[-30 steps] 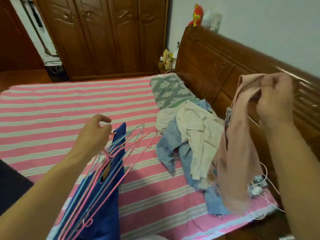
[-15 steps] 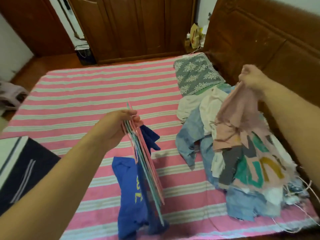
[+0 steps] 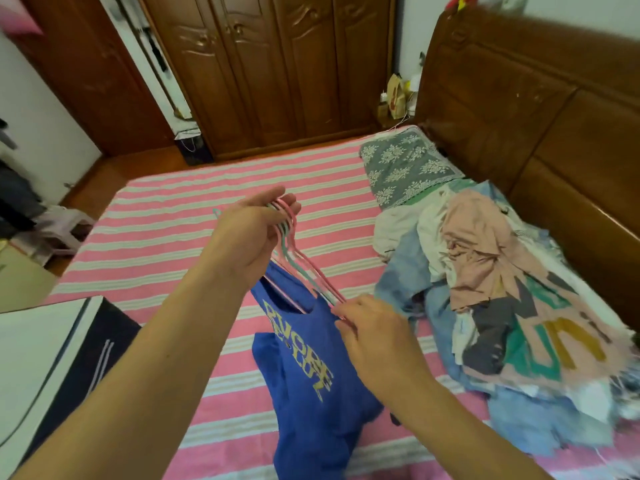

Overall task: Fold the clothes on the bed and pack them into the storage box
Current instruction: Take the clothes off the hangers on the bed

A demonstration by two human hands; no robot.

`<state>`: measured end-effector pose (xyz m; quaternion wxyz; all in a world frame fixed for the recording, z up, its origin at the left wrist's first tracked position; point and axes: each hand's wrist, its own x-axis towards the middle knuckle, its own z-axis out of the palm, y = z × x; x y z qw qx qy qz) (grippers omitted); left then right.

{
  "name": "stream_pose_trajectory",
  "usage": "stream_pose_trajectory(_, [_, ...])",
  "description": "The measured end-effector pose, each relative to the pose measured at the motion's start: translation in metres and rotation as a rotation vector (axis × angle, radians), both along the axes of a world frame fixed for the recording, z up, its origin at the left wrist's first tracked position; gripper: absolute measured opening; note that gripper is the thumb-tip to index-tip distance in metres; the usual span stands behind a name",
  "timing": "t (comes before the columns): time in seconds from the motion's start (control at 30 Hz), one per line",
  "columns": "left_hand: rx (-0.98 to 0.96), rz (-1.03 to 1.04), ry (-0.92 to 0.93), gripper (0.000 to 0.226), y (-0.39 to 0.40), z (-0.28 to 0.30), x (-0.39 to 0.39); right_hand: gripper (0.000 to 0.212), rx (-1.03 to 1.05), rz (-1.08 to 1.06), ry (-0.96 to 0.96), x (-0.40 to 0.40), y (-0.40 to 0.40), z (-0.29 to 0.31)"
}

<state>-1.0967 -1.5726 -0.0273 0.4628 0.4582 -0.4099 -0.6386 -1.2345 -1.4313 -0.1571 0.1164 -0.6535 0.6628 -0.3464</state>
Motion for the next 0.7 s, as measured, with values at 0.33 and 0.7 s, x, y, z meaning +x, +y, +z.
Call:
stream_pose_trajectory(0.33, [-0.297,-0.038,0.059,0.05,0.007,0.133,-0.01,0.015,-0.397,-0.13,0.148,-0.023,-0.049,0.11])
stream_pose_trajectory(0.7, [-0.596,0.204,-0.129,0.027,0.011,0.184,-0.015,0.027,-0.559,-0.07,0.225,-0.02,-0.071,0.182])
